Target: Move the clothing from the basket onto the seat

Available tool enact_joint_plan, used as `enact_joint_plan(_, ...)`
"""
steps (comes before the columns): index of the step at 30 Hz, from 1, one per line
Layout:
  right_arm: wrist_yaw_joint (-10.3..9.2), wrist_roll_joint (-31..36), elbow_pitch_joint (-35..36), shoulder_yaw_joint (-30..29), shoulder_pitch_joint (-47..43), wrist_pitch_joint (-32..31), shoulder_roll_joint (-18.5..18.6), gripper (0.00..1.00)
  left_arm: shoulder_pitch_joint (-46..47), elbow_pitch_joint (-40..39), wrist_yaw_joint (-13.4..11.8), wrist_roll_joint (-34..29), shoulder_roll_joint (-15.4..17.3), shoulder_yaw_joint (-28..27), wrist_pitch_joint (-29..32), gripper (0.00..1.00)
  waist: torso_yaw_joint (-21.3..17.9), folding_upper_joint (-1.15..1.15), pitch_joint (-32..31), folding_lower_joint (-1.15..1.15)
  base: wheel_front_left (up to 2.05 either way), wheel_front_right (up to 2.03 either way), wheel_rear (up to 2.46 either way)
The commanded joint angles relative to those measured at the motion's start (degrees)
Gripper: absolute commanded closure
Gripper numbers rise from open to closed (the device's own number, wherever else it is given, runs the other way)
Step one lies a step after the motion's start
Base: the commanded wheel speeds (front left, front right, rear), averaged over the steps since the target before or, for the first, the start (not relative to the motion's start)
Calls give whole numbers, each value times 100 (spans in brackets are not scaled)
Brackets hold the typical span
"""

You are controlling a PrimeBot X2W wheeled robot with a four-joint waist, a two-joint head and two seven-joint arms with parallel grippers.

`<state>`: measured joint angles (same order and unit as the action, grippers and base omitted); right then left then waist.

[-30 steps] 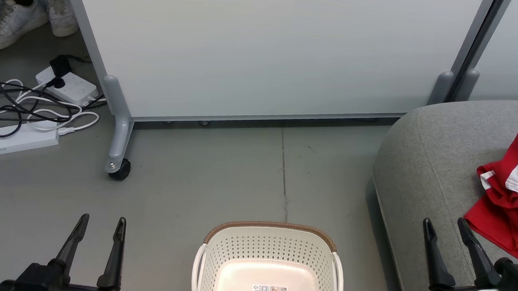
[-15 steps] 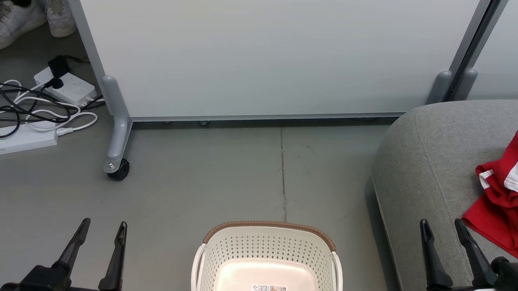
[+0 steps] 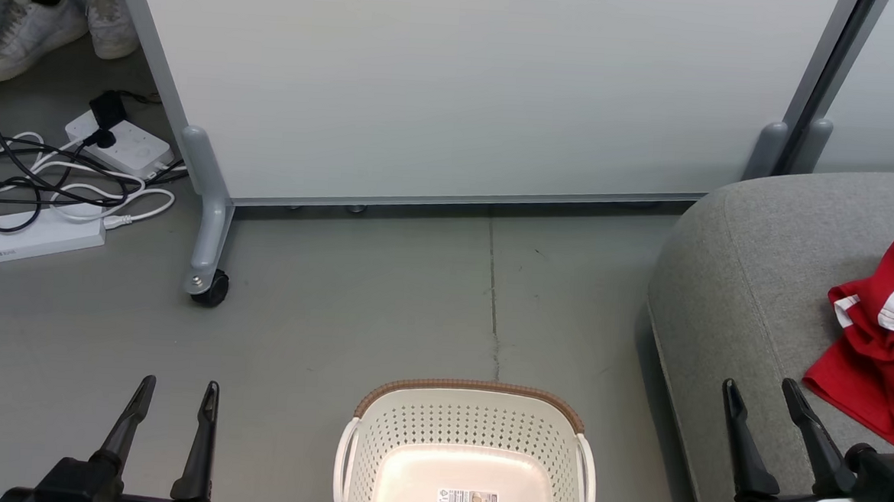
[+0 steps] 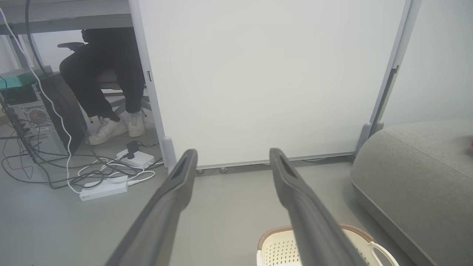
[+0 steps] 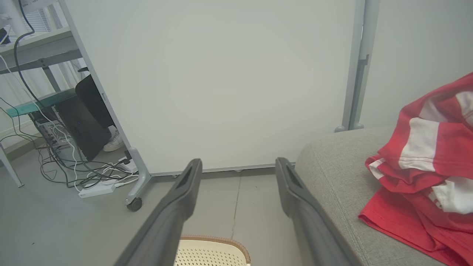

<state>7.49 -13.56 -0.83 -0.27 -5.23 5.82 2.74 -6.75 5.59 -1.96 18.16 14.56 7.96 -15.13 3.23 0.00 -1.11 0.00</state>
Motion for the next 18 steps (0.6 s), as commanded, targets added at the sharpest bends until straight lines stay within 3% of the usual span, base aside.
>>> enact_joint_plan(1,2,0,-7,-9,-5,-2,33,0,40,0,39,-27,5,-36,-9,0,3,0,2,0,0,0,0)
enact_joint_plan(7,2,-17,1,-18,4,-1,33,0,102,50,79,-65,-23,-64,-9,0,52,0,16,0,0,0,0)
enact_joint_plan(8,2,-22,4,-17,7,3,33,100,112,73,88,-49,-33,-72,-9,100,61,0,18,0,0,0,0)
enact_joint_plan(12,0,-111,-136,33,-32,-4,-45,100,-25,207,84,50,-149,-31,35,100,56,0,19,0,0,0,0)
enact_joint_plan(18,0,-806,-275,41,119,-91,-18,100,80,249,157,675,-233,-195,217,100,38,0,25,0,0,0,0)
